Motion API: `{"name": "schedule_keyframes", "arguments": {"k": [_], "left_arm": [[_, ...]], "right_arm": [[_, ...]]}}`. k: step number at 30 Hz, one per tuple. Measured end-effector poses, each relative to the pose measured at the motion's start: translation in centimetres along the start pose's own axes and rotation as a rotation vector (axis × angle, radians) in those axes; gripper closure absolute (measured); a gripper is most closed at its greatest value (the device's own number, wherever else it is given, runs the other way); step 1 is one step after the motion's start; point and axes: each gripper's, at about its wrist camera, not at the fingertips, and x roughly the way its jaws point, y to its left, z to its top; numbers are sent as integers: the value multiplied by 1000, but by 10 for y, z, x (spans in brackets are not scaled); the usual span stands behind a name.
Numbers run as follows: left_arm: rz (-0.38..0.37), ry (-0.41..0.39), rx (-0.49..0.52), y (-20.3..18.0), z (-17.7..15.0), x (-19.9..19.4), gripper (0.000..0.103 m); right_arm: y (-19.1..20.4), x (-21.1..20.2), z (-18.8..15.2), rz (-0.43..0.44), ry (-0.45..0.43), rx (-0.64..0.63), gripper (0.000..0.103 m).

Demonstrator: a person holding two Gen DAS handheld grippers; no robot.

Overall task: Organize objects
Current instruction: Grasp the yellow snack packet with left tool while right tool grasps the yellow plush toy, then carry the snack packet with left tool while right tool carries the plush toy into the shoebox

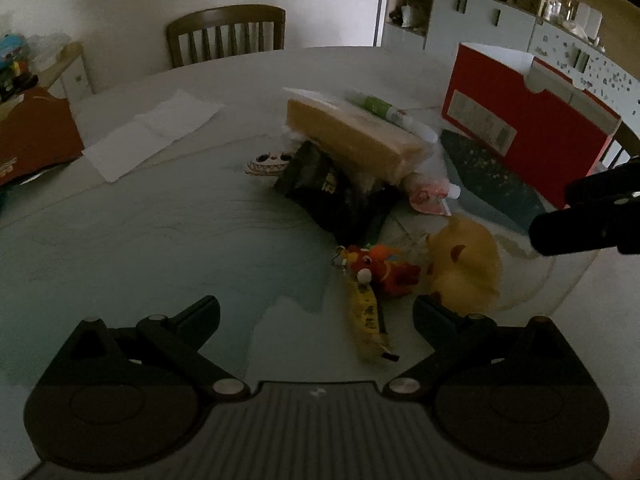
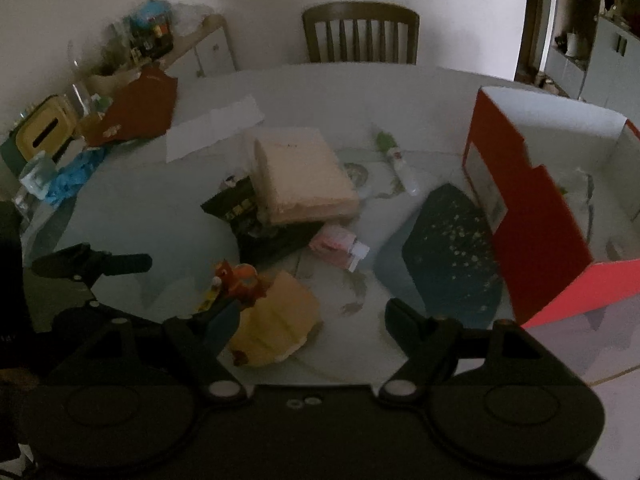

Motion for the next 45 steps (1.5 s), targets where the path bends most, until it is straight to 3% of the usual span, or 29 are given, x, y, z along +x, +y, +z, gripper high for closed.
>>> {"name": "schedule_keyframes", "arguments": {"k": [14, 24, 27, 30, 32, 34, 38, 40, 45], "left_arm": [[34, -54, 81, -14, 1, 18, 0], [19, -69, 66, -19, 0, 19, 2], [4, -44, 32, -18, -4, 20, 12], [8, -57, 64, -22, -8, 17, 27], [-3, -60, 74, -25, -10, 12, 45], [-6, -62, 80, -27, -12, 9, 58], [1, -48, 58, -27, -13, 4, 76], [-2, -40, 42, -25, -12, 3, 82], [-26, -15, 16, -23, -14, -2, 86]], "right_arm": [[4, 34, 5, 10, 92, 92, 24], [-1, 43, 1, 43, 132, 145, 25], [-1, 46, 0, 48, 142, 153, 27], [-2, 48, -1, 65, 151, 163, 31], [-3, 49, -2, 80, 148, 169, 35], [-3, 49, -2, 95, 144, 171, 40], [-2, 46, -3, 114, 136, 167, 49], [-2, 44, -4, 116, 131, 161, 51], [-3, 36, -7, 112, 117, 137, 54]]}}
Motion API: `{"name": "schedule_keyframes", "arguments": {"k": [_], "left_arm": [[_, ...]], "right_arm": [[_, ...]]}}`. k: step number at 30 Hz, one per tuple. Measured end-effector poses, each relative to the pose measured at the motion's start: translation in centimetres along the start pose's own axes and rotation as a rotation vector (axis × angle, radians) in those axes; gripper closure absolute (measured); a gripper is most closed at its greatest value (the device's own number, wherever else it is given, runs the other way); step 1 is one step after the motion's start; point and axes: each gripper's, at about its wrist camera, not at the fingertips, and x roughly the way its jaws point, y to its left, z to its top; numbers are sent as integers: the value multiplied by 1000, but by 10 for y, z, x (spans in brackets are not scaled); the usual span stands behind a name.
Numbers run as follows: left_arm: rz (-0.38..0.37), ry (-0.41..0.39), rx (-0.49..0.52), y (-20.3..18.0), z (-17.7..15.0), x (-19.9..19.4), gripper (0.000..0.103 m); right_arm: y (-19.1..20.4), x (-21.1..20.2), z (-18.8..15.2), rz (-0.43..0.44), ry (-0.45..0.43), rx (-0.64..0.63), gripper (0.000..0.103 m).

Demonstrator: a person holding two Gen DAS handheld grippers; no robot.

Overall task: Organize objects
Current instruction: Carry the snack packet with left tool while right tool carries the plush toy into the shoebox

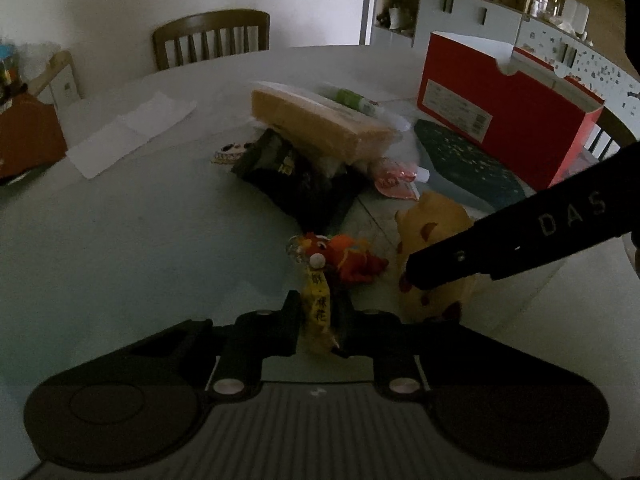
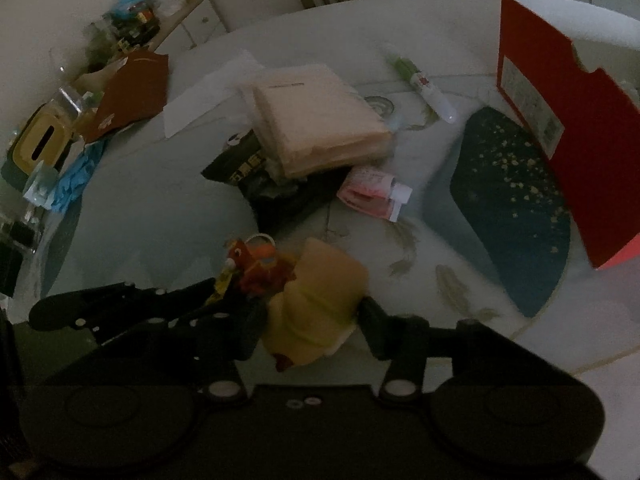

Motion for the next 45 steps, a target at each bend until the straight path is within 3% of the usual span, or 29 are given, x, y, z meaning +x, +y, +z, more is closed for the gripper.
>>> {"name": "schedule_keyframes", "arguments": {"k": [9, 19, 33, 45], "left_arm": [[-60, 28, -45, -2, -9, -20, 86], [-104, -34, -66, -15, -1, -56, 86], [-132, -119, -21, -60, 41, -76, 86], [-169, -159, 23, -121, 92, -60, 86]], "right_arm": [[-12, -26, -11, 9, -19, -12, 55], [-41, -68, -19, 28, -73, 32, 55], [-86, -117, -14, 29, -147, 48, 55], [-148, -154, 1, -10, -198, 42, 55]]}}
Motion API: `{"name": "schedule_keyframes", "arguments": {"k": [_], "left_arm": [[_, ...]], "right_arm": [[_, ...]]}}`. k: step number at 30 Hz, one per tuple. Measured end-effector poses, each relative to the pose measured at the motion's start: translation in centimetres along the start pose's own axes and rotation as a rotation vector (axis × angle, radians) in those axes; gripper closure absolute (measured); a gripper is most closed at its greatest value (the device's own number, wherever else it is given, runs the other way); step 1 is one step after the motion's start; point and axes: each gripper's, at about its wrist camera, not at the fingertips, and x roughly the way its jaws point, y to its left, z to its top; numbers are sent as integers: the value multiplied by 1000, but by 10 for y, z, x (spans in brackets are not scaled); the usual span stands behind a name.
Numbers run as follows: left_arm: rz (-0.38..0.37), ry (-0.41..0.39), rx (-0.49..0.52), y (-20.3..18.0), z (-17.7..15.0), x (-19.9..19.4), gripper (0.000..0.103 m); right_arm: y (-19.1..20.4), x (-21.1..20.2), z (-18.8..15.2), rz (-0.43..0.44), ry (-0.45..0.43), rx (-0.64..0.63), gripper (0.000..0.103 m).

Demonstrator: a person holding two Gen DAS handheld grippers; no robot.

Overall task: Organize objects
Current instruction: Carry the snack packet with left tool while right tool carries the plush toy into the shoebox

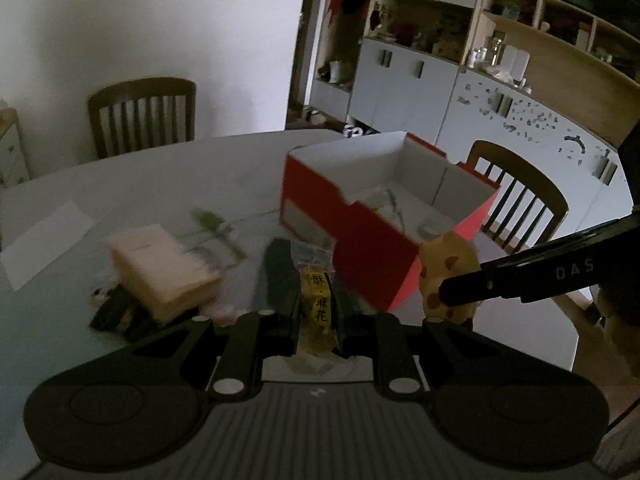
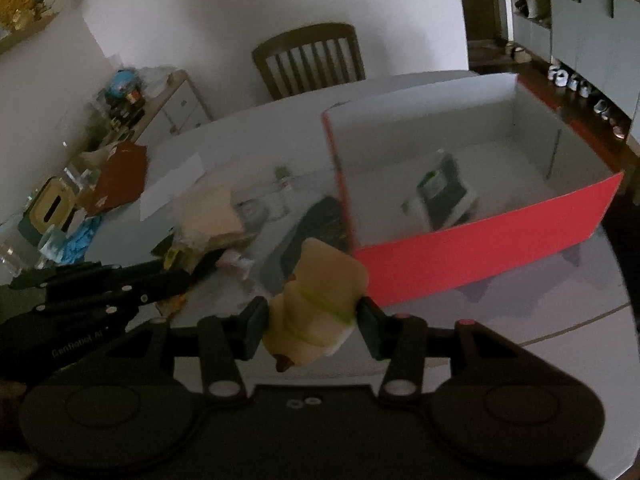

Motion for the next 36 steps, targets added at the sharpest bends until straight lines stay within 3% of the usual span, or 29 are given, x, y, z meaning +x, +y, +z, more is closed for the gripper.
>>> {"name": "schedule_keyframes", "arguments": {"k": [21, 28, 36], "left_arm": [[4, 16, 47, -88, 57, 85, 86], [18, 45, 59, -104, 81, 117, 86], [70, 85, 98, -110, 111, 155, 86]], "right_arm": [[-106, -19, 65, -37, -108, -3, 55], [-130, -10, 88, -61, -131, -20, 55], [-149, 17, 105, -89, -98, -55, 55]]}}
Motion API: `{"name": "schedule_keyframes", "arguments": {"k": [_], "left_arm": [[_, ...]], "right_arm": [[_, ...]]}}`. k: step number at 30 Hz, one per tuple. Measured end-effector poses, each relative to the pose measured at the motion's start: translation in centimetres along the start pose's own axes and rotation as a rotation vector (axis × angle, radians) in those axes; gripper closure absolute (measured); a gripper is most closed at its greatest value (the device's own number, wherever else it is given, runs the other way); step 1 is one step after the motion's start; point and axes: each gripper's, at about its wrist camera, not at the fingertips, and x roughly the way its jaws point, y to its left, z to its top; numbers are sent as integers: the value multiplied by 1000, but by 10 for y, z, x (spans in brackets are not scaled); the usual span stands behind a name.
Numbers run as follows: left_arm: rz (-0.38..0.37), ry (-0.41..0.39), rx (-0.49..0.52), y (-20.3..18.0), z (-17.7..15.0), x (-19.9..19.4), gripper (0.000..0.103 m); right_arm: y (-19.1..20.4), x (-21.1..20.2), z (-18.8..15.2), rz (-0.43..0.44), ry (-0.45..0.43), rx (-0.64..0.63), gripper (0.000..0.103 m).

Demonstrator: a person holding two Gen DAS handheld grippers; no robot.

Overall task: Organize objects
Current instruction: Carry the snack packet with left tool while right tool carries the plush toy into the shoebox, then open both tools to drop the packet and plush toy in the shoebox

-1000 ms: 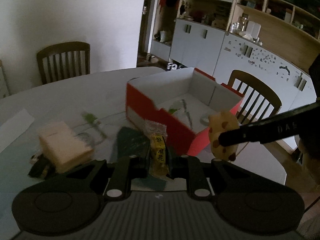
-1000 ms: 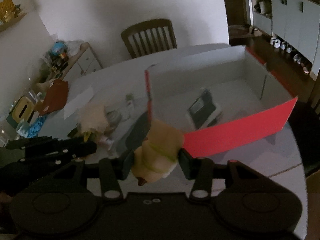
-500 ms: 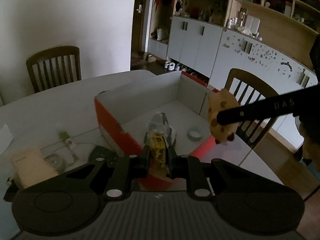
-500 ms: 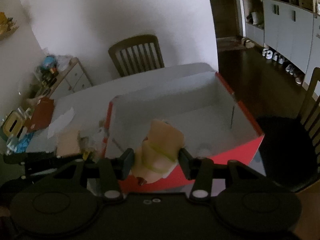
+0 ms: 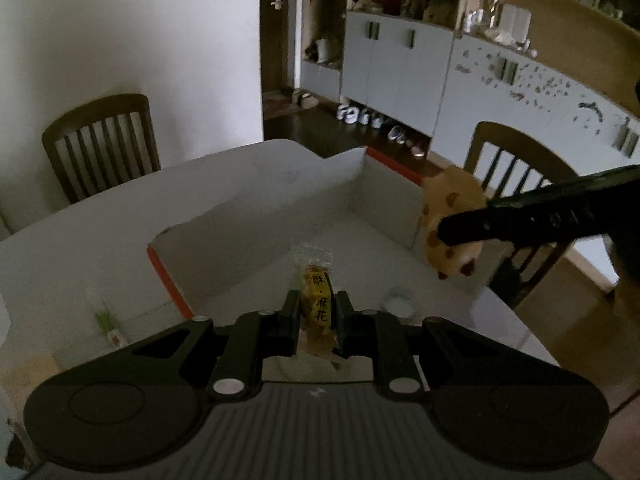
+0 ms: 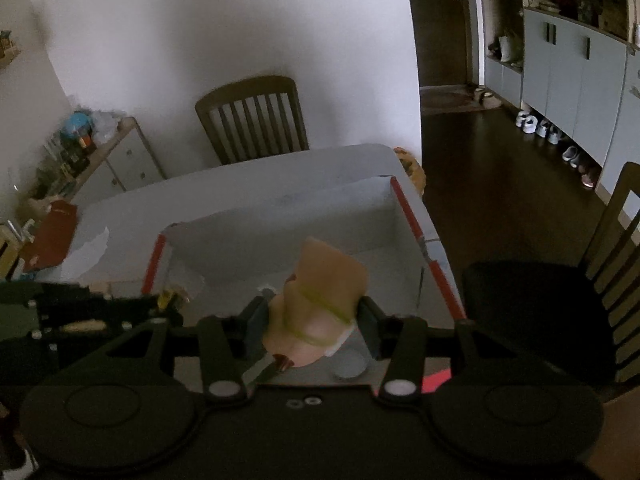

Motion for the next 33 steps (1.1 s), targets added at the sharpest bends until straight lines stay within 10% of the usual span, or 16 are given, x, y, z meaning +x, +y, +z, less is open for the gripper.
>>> {"name": "schedule_keyframes", "arguments": {"k": [13, 33], "left_arm": [[133, 160, 76, 6, 24, 70, 86], [137, 406, 111, 3, 16, 130, 86]], "right_arm": [[-8, 61, -5, -12, 140, -52, 55], [11, 94, -22, 45, 297, -193, 54]]}}
